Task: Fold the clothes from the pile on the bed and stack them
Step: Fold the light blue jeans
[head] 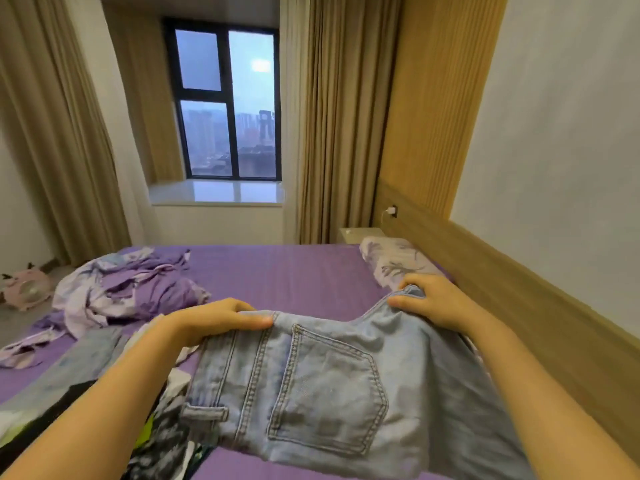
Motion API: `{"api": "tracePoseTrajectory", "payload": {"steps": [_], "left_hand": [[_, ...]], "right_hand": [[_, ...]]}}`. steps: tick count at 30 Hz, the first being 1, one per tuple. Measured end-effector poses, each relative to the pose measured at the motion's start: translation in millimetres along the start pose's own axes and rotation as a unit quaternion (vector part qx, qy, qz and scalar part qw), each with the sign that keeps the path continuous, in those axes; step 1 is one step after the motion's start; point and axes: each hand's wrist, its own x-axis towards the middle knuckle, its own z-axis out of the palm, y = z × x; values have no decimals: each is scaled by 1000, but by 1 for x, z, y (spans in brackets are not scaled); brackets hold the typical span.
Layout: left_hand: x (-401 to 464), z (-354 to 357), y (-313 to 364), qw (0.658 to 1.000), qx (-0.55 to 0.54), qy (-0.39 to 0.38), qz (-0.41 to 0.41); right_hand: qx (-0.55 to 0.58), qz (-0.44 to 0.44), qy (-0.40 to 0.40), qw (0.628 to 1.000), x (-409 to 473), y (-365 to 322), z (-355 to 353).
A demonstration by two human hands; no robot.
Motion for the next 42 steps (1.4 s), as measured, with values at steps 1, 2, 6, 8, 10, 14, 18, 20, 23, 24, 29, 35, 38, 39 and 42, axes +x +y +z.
{"api": "tracePoseTrajectory", "payload": {"steps": [1, 2, 6, 8, 10, 14, 18, 20, 23, 24, 29, 35, 38, 39, 42], "left_hand": [[3, 8, -22, 999, 22, 9, -31], [5, 17, -45, 997, 42, 22, -60], [10, 62, -140, 985, -6, 32, -169], [6, 86, -181, 974, -54, 47, -214], [2, 109, -219, 960, -86, 72, -256], [-3, 138, -276, 945, -91, 82, -304], [-5, 147, -318, 933, -130, 58, -331], [-6, 147, -337, 927, -152, 47, -340], [-12, 138, -359, 920, -178, 27, -347], [-15, 134, -366, 919, -180, 15, -351], [-38, 83, -406, 877, -251, -136, -386], [-20, 46, -472, 866, -153, -170, -445], [5, 69, -514, 902, 121, -59, -410], [11, 80, -524, 894, 199, -37, -401], [21, 100, -537, 838, 351, -38, -416]], "right_hand": [[3, 10, -35, 999, 5, 10, 26], [7, 21, -69, 997, 8, 21, 54], [32, 69, -209, 975, 13, 64, 170], [41, 93, -270, 958, 10, 83, 223], [48, 114, -322, 939, 4, 101, 270], [79, 147, -365, 916, -8, 122, 343], [110, 121, -349, 923, -12, 131, 394], [105, 108, -346, 926, -12, 136, 413], [47, 115, -362, 924, -11, 142, 435], [26, 113, -378, 919, -9, 142, 439], [11, 129, -588, 799, 9, 127, 445], [103, 172, -584, 786, 40, 101, 500], [14, 124, -501, 856, 39, 107, 558], [-6, 127, -479, 869, 37, 113, 573], [-30, 138, -441, 886, 35, 126, 597]]}}
